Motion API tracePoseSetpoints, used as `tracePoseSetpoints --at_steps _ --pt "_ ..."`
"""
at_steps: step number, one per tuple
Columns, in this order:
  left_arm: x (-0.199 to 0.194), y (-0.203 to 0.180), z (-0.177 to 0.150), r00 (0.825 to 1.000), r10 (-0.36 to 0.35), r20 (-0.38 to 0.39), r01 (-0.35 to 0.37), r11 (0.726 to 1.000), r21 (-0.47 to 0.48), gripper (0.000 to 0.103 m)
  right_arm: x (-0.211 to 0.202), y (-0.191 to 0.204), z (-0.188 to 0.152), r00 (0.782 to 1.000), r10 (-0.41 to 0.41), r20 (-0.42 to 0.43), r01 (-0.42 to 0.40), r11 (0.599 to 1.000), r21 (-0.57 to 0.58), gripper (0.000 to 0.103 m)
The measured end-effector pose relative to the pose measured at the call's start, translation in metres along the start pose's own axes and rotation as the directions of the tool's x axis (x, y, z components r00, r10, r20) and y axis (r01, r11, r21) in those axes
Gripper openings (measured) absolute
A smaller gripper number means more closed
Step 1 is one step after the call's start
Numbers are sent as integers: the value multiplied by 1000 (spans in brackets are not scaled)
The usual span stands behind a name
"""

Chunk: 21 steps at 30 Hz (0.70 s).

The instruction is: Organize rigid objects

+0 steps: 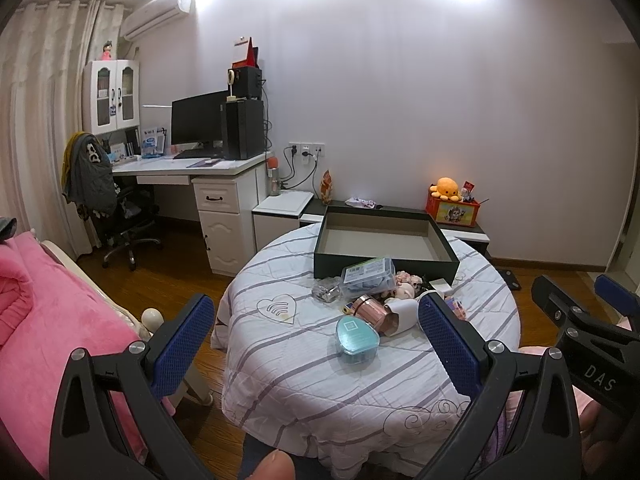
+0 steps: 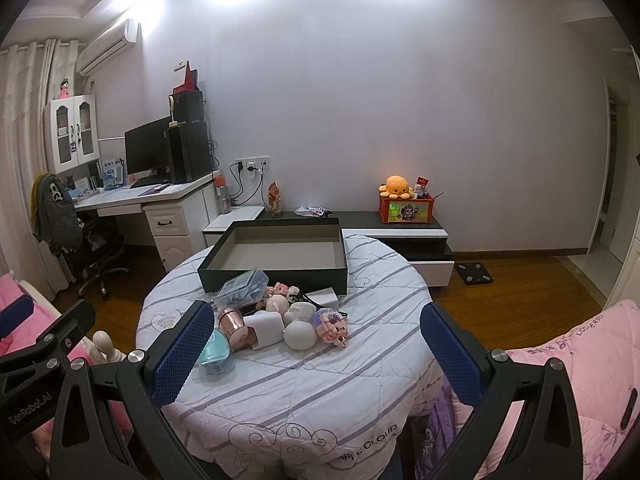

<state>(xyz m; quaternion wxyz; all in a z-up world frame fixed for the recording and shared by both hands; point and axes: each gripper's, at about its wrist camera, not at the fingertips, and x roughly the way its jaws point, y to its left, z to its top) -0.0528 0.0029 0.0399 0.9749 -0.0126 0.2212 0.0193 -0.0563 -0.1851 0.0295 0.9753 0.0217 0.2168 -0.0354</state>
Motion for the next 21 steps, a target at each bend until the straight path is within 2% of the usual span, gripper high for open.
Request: tracePoseSetpoints --at_steps 21 --pt "15 3 -12 999 -24 -26 24 1000 -10 103 9 4 -4 1000 1 -20 -1 1000 -13 103"
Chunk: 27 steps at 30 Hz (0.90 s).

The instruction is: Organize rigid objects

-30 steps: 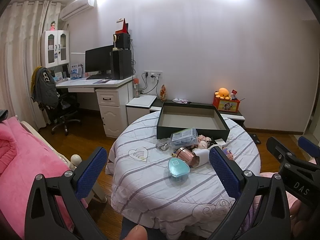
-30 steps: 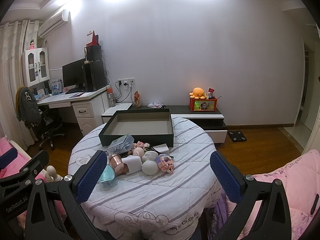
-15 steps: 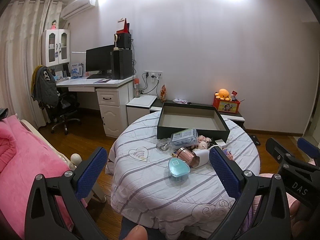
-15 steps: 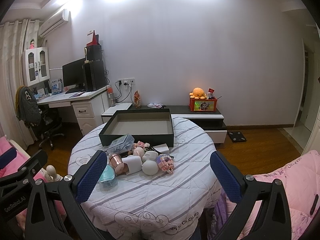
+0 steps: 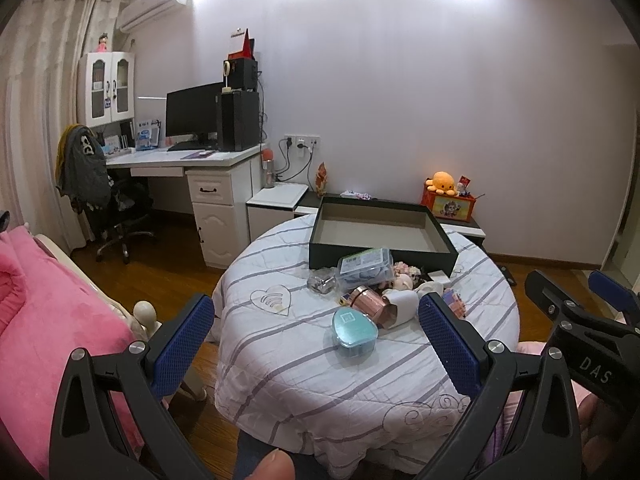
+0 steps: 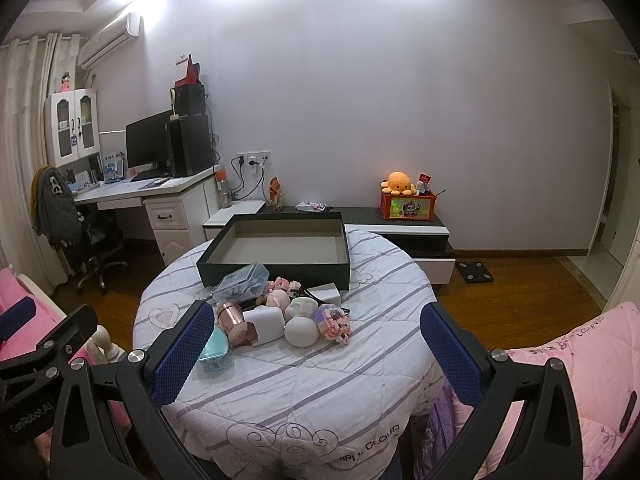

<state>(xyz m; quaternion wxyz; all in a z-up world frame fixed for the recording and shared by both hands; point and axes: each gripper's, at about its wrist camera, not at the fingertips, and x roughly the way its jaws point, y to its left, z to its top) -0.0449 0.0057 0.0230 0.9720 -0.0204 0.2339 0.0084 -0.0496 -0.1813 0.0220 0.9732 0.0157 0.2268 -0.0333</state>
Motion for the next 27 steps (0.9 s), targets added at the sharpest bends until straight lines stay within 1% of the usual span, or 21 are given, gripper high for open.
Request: tracePoseSetpoints --at_steps 3,6,10,12,14,16,22,26,27 --pt "11 3 -5 1000 2 -20 -2 1000 -2 103 10 -3 -5 1000 -3 -17 3 1000 3 103" --pt "23 6 -13 1000 1 -21 -1 1000 -3 103 21 -6 -9 999 -5 -33 5 1000 11 103" --pt "45 5 -28 1000 2 -21 -2 1000 27 103 38 -9 -16 999 -12 -40 12 1000 -8 103" --pt "60 5 -37 999 -10 -48 12 1000 29 103 51 -11 -22 998 -13 -64 12 1000 -10 103" --pt "73 3 -44 997 -31 -65 33 999 25 103 68 -14 -31 994 -24 -103 23 1000 -14 103" --pt "91 -3 -52 994 -44 -100 47 999 27 103 88 -18 -39 989 -29 -146 28 1000 -10 103" --pt "142 -14 -64 984 -42 -174 46 999 20 103 129 -23 -53 976 -35 -213 31 999 -20 103" --pt "171 -19 -70 976 -34 -216 37 999 10 103 157 -24 -56 968 -16 -250 11 1000 -24 103" --pt "177 -20 -72 973 -46 -225 48 999 1 103 163 -25 -56 966 -12 -257 6 1000 -23 103"
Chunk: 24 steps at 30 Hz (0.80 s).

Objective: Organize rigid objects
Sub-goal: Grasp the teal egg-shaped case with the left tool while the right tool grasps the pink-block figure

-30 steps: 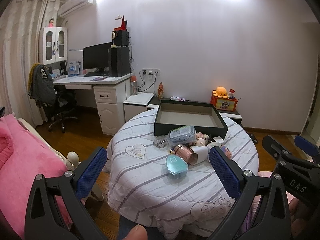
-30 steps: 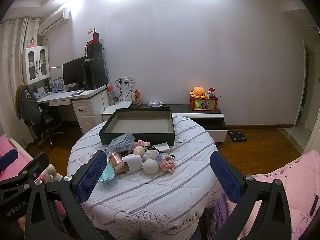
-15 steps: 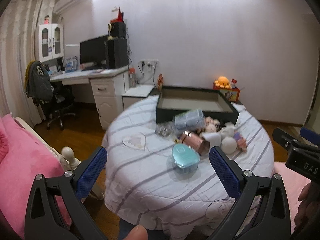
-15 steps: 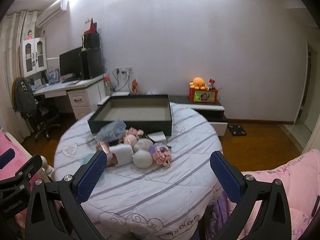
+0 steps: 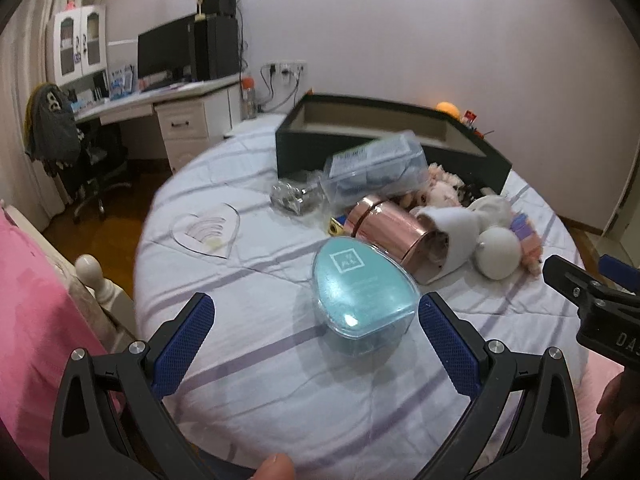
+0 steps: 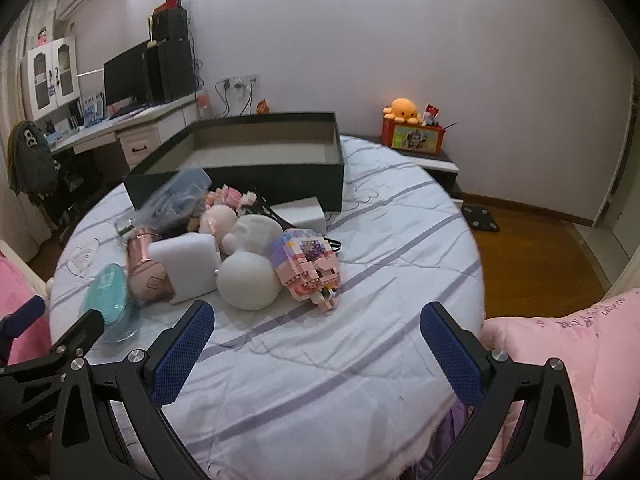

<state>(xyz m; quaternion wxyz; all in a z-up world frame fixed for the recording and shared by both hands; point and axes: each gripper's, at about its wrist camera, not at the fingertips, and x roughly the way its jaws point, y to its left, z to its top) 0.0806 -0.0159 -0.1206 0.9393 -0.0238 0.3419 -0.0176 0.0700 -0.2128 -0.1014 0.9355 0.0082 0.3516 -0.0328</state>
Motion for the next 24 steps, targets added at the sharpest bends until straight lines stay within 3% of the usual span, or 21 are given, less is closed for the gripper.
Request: tracePoseSetpoints --at_steps 9,15,20,24 --pt "37 -3 2 999 23 -49 -24 999 -34 103 34 -22 4 999 15 -47 -13 998 54 103" --pt "45 1 10 998 -2 -64 -1 999 -46 102 42 -22 4 998 12 -64 -10 999 32 103" --pt "43 3 8 997 -7 -71 4 999 -51 94 46 -23 4 997 4 -72 -3 1000 9 103" --pt "41 11 10 997 -41 -71 36 998 -60 81 51 -23 4 996 7 -89 -7 1000 1 103"
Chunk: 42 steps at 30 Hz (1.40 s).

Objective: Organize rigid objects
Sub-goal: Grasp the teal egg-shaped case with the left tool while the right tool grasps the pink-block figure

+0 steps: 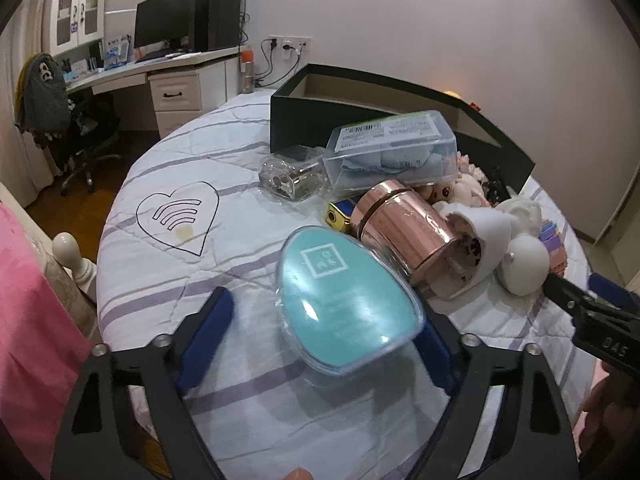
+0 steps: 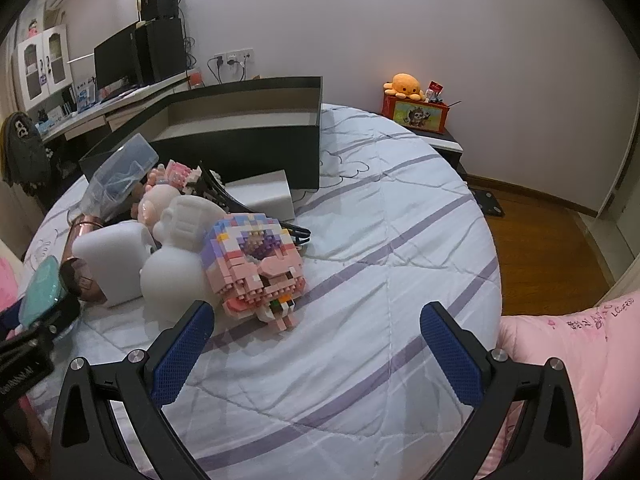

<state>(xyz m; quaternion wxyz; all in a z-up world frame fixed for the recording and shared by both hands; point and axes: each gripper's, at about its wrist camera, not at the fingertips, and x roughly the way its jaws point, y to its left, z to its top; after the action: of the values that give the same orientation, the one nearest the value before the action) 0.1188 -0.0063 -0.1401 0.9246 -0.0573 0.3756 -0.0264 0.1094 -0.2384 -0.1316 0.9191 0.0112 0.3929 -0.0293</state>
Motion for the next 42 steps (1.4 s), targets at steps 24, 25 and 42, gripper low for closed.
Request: tracePoseSetpoints --at_steps 24,25,42 --pt "-1 24 12 999 31 19 -31 999 12 64 14 7 22 998 41 38 -35 990 -134 84" --pt "0 24 12 999 31 20 -32 999 12 64 14 7 24 998 50 38 -45 990 -136 78" --pt "-2 29 14 1000 3 10 -2 1000 -8 64 27 8 22 985 174 -20 -175 980 -90 29"
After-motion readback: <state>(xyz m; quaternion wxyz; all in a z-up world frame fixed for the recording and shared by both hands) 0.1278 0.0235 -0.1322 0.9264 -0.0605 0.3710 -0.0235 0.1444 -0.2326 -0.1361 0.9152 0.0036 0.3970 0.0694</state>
